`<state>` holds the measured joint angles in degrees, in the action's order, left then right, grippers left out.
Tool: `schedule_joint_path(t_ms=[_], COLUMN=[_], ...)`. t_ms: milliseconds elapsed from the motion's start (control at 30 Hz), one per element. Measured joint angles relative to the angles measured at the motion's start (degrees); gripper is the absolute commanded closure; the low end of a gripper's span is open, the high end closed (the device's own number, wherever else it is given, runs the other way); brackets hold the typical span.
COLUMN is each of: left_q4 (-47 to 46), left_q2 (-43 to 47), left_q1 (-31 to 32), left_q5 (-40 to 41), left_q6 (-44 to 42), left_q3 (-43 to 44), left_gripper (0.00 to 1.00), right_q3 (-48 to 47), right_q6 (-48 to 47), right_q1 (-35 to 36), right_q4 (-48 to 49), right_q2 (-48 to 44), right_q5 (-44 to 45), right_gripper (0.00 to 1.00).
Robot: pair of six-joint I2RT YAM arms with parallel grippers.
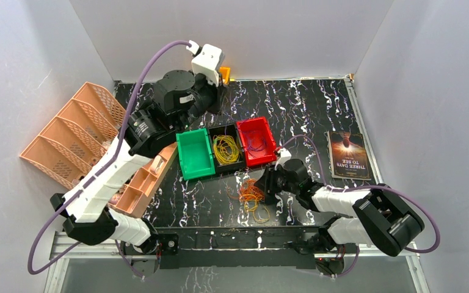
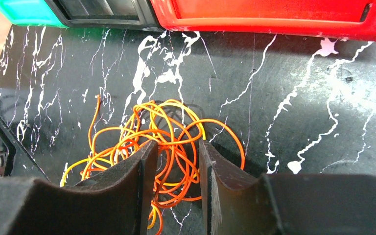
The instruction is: Untangle the cables
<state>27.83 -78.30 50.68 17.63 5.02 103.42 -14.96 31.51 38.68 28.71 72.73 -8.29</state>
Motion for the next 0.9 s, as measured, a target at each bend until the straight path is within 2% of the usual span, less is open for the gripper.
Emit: schedule_joint_path(t_ms=[133, 233, 367, 500, 633, 767, 900], left_q4=[0.8, 1.1, 1.8, 1.4, 1.0, 0.9, -0.9], left_q2=[-3.3, -4.7, -4.8, -4.1, -3.1, -2.2, 0.8], left_q1=[0.0, 0.0, 0.0, 0.0, 0.0, 0.0, 0.0], left_q5=[0.5, 0.3, -0.6, -1.6, -2.3, -2.9, -3.2], left_q6=[-2.6, -4.1, -5.6, -6.1, -6.1, -6.0, -5.2], left_q3=[6.4, 8.2, 8.0, 5.9, 2.3, -0.3, -4.6], left_gripper=[1.0, 1.0, 1.0, 1.0, 1.0, 1.0, 1.0], right_q3=[0.7, 0.8, 0.5, -3.8, -9.9, -14.9, -18.1], right_q6=[0.0, -0.5, -2.1, -4.3, -7.6, -12.5, -19.7], right_q1=[0.1, 0.3, 0.5, 0.5, 0.5, 0.5, 0.5], right_q4=[-1.2, -5.5, -13.9, -21.7, -25.2, -26.0, -23.3], right_q2=[-1.5, -5.0, -16.0, -27.1, -36.4, -41.0, -41.1], right_q5=[0.2, 0.4, 2.0, 5.0, 7.6, 8.8, 7.0], right_gripper=[0.52, 0.48, 0.44, 0.41, 0.35, 0.31, 0.3])
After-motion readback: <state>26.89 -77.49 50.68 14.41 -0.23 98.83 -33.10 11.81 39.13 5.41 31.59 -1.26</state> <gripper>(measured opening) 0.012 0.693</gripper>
